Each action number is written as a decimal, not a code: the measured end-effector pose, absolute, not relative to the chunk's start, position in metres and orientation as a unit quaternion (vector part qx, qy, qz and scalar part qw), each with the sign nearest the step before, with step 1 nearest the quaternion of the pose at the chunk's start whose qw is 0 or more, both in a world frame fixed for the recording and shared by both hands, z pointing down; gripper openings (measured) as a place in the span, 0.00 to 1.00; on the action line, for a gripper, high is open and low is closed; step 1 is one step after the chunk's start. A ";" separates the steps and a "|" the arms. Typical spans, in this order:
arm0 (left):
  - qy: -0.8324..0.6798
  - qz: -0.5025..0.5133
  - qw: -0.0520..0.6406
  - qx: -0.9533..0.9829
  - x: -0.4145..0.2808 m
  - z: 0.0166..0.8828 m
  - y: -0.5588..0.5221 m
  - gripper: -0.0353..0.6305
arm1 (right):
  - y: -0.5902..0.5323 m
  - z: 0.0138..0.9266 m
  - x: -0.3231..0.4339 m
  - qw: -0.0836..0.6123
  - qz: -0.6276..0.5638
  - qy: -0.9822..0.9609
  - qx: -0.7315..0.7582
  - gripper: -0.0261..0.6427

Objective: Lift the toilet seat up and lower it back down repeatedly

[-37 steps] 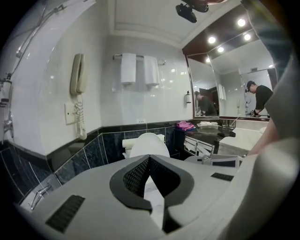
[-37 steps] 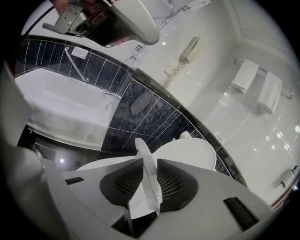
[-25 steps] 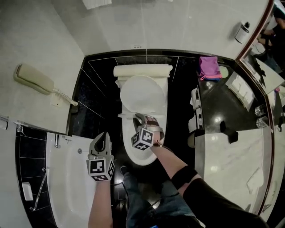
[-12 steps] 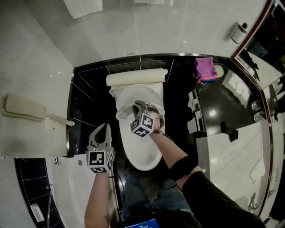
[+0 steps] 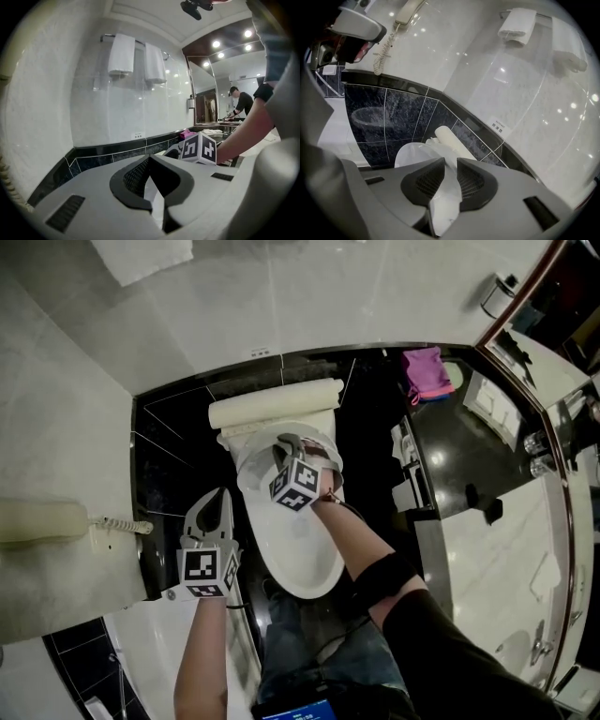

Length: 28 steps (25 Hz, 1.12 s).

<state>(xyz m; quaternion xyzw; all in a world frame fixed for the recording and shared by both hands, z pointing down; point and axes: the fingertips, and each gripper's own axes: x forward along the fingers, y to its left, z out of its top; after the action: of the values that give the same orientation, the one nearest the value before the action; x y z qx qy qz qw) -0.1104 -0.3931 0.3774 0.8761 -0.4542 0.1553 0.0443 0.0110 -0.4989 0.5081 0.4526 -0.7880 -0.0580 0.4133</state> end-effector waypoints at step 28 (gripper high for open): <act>-0.482 0.159 0.036 0.861 -0.125 0.355 -0.389 0.06 | -0.503 0.465 0.032 0.372 -0.056 -0.793 0.479 0.17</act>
<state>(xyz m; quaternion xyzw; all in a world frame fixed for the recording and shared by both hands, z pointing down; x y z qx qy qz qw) -0.1246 -0.3893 0.3555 0.8610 -0.4817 0.1595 0.0362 0.0323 -0.5026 0.4649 0.4791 -0.7929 -0.0558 0.3724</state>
